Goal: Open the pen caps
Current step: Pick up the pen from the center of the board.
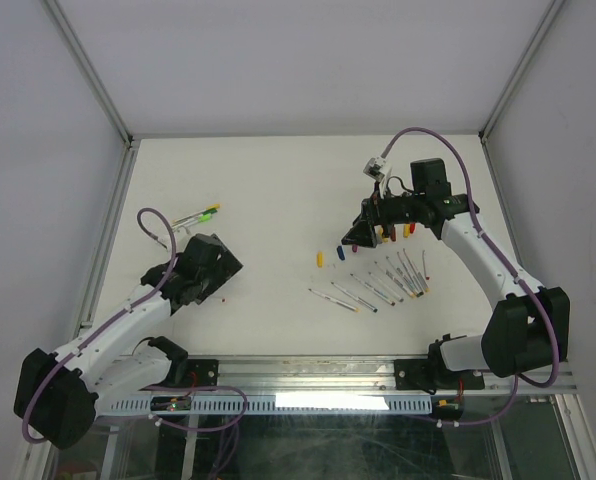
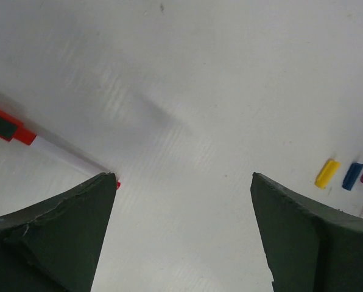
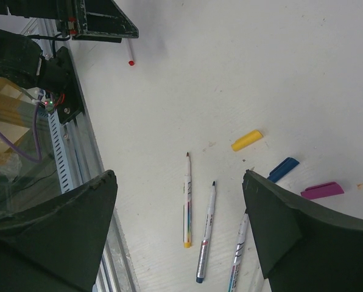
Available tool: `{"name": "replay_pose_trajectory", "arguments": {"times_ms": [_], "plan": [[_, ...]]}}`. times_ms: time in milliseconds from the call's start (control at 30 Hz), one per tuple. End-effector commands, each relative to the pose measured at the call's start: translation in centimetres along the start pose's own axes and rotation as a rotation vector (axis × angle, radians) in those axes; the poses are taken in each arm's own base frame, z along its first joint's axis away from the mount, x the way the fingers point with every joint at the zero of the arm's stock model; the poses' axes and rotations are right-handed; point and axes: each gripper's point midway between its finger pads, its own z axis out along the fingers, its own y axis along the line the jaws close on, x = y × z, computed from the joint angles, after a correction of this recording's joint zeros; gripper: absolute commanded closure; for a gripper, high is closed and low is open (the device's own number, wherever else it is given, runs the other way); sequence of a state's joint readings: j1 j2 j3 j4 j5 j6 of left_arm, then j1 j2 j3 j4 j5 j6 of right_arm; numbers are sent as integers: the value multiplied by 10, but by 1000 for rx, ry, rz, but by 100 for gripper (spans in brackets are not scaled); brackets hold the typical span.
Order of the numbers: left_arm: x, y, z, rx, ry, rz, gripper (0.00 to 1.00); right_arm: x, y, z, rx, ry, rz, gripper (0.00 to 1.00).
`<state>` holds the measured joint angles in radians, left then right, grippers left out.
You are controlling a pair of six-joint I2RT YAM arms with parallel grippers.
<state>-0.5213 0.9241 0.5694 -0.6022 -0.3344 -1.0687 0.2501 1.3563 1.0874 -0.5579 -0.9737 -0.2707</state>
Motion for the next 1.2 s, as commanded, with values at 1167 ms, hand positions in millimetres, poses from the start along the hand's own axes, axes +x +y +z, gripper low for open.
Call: {"name": "replay_pose_trajectory", "arguments": {"times_ms": [1167], "plan": [[-25, 116, 29, -518, -139, -218, 45, -13, 5, -5, -11, -44, -67, 14]]}}
